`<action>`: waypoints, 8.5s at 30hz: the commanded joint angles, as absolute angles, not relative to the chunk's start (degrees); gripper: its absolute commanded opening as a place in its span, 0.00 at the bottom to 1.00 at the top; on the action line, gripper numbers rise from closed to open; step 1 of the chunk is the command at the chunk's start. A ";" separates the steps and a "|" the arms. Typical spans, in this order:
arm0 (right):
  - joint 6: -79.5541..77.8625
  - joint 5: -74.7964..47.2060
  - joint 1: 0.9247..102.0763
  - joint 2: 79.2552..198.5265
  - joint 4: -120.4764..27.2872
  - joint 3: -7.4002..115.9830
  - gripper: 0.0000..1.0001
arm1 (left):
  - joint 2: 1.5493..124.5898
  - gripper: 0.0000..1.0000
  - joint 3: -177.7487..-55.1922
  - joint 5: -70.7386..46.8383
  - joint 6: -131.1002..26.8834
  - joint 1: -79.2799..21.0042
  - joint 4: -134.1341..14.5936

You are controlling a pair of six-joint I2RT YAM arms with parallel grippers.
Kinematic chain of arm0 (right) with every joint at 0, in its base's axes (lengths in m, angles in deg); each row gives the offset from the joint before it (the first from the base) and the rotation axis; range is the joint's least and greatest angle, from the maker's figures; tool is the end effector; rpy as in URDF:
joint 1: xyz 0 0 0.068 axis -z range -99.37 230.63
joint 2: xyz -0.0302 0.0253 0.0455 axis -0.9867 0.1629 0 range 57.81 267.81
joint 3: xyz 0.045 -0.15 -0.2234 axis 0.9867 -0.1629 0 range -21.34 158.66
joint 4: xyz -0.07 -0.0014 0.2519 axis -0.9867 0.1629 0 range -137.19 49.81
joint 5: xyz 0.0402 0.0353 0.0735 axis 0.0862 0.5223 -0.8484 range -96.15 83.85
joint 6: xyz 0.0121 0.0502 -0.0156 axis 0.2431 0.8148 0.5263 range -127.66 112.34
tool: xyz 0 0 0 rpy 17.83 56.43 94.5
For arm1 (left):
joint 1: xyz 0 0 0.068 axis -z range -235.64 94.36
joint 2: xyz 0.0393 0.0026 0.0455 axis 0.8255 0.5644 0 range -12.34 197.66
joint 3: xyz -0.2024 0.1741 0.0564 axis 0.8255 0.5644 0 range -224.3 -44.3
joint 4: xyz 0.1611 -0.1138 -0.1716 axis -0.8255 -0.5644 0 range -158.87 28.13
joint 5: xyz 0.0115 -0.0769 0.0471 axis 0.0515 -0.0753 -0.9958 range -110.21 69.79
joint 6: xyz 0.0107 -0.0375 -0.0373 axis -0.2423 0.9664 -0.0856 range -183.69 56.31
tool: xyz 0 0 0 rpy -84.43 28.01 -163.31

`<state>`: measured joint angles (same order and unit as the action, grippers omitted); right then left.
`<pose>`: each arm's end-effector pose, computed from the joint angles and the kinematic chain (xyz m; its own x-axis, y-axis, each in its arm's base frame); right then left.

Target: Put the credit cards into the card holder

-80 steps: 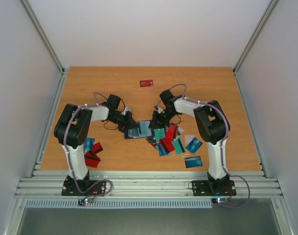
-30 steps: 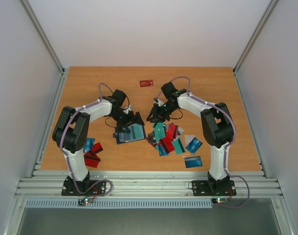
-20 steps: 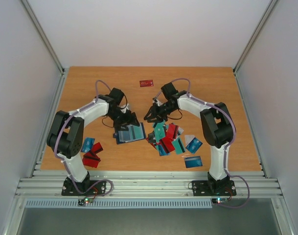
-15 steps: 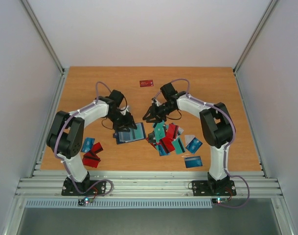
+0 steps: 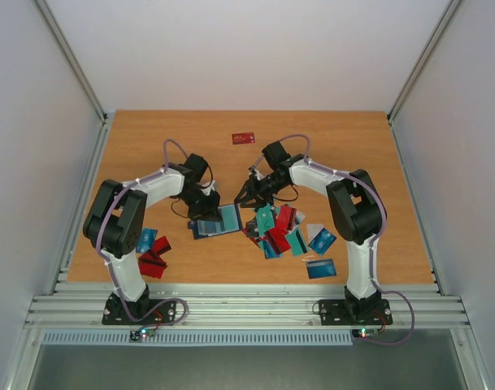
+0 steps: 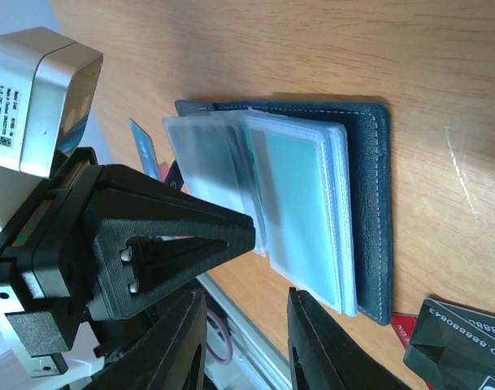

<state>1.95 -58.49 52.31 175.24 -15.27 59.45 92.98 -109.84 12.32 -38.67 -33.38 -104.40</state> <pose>0.3467 0.2189 0.1606 -0.8989 -0.3683 -0.2374 -0.4001 0.4686 0.7876 0.2985 -0.1430 0.1545 -0.9943 0.0217 0.1041 -0.0381 0.8411 -0.5396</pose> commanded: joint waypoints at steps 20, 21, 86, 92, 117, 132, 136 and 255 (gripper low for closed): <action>0.92 -60.71 49.67 180.46 -13.45 61.73 0.31 | 97.71 0.00 -109.68 8.71 -40.73 -33.14 -103.69; 0.54 -60.73 49.50 181.03 -12.91 62.12 0.31 | 97.99 0.00 -109.61 8.71 -40.74 -33.14 -103.71; -15.91 -33.49 42.03 190.77 27.09 92.02 0.01 | 83.42 0.27 -107.11 -5.86 -44.97 -39.80 -112.71; -16.43 -27.73 38.93 195.61 34.21 101.19 0.01 | 85.16 0.23 -104.71 -12.28 -45.66 -41.39 -112.25; -11.79 -39.01 35.01 201.02 35.22 113.89 0.23 | 92.67 0.20 -100.69 -1.15 -45.28 -41.45 -102.57; -8.92 -50.95 35.01 205.04 28.72 113.92 0.38 | 91.02 0.20 -100.71 0.39 -45.41 -41.50 -102.71; -8.70 -52.44 35.43 203.82 27.51 114.29 0.39 | 88.94 0.20 -101.37 -0.07 -45.66 -41.81 -104.13; 20.65 -21.08 64.38 141.06 3.38 14.29 0.42 | 81.81 0.32 -112.45 -4.09 -23.55 -2.02 -96.88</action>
<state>15.15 -18.89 69.84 138.71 6.96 16.24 84.00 -113.51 -2.10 -24.71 -2.25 -99.52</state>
